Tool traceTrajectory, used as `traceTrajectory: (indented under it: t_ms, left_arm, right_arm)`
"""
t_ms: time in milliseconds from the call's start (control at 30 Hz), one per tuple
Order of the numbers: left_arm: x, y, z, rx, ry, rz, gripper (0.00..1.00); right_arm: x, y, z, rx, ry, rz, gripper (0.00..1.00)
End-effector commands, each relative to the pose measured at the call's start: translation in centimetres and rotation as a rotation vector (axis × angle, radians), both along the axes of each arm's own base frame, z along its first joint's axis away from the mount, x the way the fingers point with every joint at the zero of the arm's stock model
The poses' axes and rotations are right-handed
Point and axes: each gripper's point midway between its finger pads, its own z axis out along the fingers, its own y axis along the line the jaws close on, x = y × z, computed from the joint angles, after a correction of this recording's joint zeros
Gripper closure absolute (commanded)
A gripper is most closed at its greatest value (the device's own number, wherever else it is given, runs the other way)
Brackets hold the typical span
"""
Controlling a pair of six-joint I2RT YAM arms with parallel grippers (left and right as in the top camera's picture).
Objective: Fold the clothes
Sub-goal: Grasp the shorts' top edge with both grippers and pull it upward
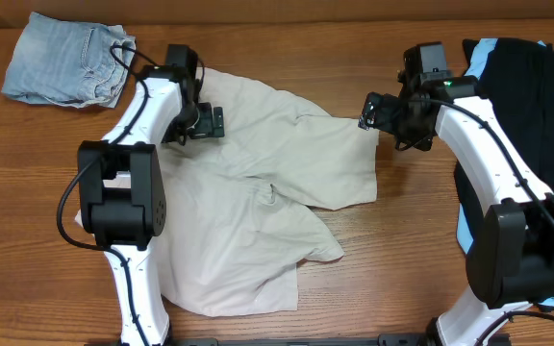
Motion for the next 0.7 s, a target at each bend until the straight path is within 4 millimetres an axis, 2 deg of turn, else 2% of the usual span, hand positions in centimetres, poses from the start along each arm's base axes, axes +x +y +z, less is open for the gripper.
traceTrajectory:
  t_ms: [0,33,100,200,233,400,567,667]
  left_arm:
    - [-4.1,0.9,-4.6,-0.044,0.195,0.013,0.00]
    - [-3.8,0.2,-4.0,-0.067,0.188,-0.068,0.00]
    - [-3.3,-0.3,-2.9,-0.057,0.182,-0.132,0.00]
    - [-1.8,-0.7,-0.5,-0.051,0.148,-0.156,0.00]
    - [-0.9,-1.1,0.9,-0.062,0.124,-0.157,0.00]
    - [2.0,-1.6,7.1,-0.083,0.013,-0.164,0.00]
    - [3.5,-1.7,9.7,-0.083,-0.060,-0.167,0.00]
    - [3.7,-1.7,9.8,-0.082,-0.068,-0.167,0.00]
  right_arm:
    - [-0.4,0.3,-1.2,0.013,0.038,0.004,0.02]
    - [-0.9,1.1,-1.7,0.027,0.060,0.035,0.12]
    - [-1.2,2.2,-2.4,0.037,0.076,0.083,0.23]
    - [-1.4,3.5,-3.4,0.028,0.092,0.138,0.36]
    - [-1.7,4.5,-4.3,0.017,0.105,0.182,0.41]
    - [-3.1,6.7,-8.3,-0.015,0.200,0.241,0.43]
    - [-3.0,6.5,-10.4,-0.051,0.223,0.238,0.41]
    - [-2.2,5.7,-11.5,-0.106,0.204,0.225,0.35]
